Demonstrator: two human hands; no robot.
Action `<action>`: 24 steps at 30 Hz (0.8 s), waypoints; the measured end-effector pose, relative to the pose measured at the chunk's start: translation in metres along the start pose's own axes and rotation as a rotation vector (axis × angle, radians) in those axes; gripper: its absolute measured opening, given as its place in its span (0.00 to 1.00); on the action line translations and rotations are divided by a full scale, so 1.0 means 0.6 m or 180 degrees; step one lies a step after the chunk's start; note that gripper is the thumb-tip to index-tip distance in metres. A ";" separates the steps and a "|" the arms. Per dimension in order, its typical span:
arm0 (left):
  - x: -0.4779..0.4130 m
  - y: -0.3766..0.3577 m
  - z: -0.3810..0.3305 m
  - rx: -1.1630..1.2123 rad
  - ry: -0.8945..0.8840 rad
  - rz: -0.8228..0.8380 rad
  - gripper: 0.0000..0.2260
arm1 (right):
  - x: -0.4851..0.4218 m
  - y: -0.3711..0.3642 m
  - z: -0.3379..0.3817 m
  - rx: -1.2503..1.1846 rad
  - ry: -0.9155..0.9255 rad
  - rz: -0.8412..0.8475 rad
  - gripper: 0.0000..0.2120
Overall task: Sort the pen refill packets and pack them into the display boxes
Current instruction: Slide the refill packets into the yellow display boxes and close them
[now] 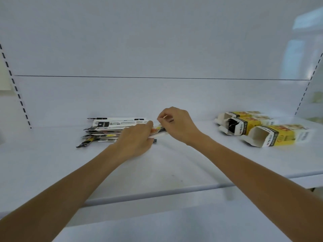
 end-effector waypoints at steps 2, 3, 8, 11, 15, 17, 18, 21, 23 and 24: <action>-0.012 -0.002 -0.046 0.0107 0.0052 0.0069 0.07 | 0.011 0.031 -0.038 -0.0170 -0.0299 -0.0006 0.10; -0.019 -0.004 -0.072 0.0169 0.0092 0.0086 0.07 | 0.018 0.052 -0.060 -0.0265 -0.0506 0.0036 0.10; -0.043 -0.006 -0.217 0.0308 0.0293 0.0133 0.16 | 0.050 0.212 -0.188 0.0856 -0.0486 -0.0146 0.12; -0.051 -0.013 -0.291 0.0825 0.0594 0.0341 0.24 | 0.088 0.333 -0.260 0.1286 -0.0299 -0.0369 0.12; -0.051 -0.033 -0.357 0.0888 0.0832 0.0255 0.21 | 0.162 0.440 -0.354 0.1642 -0.0117 -0.0168 0.12; -0.048 -0.047 -0.383 0.0719 0.0895 0.0301 0.19 | 0.190 0.457 -0.398 0.1654 -0.0053 0.0286 0.11; -0.048 -0.053 -0.393 0.0623 0.0944 0.0329 0.18 | 0.199 0.459 -0.416 0.1604 -0.0021 0.0420 0.12; -0.047 -0.066 -0.410 0.0476 0.1116 0.0388 0.16 | 0.210 0.453 -0.446 0.1588 0.0054 0.0311 0.15; -0.043 -0.069 -0.410 0.0610 0.1193 0.0400 0.15 | 0.210 0.445 -0.453 0.1673 0.0109 0.0209 0.16; -0.041 -0.070 -0.409 0.0704 0.1184 0.0398 0.15 | 0.209 0.444 -0.454 0.1697 0.0128 0.0188 0.16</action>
Point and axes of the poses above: each hand's wrist, its own x-axis away from the middle knuckle, its own y-axis out of the back of the hand, z = x × y, the point moved 1 cm from there along -x, towards the middle knuckle, and after that the axes turned 11 degrees about y, right-handed, at the moved point
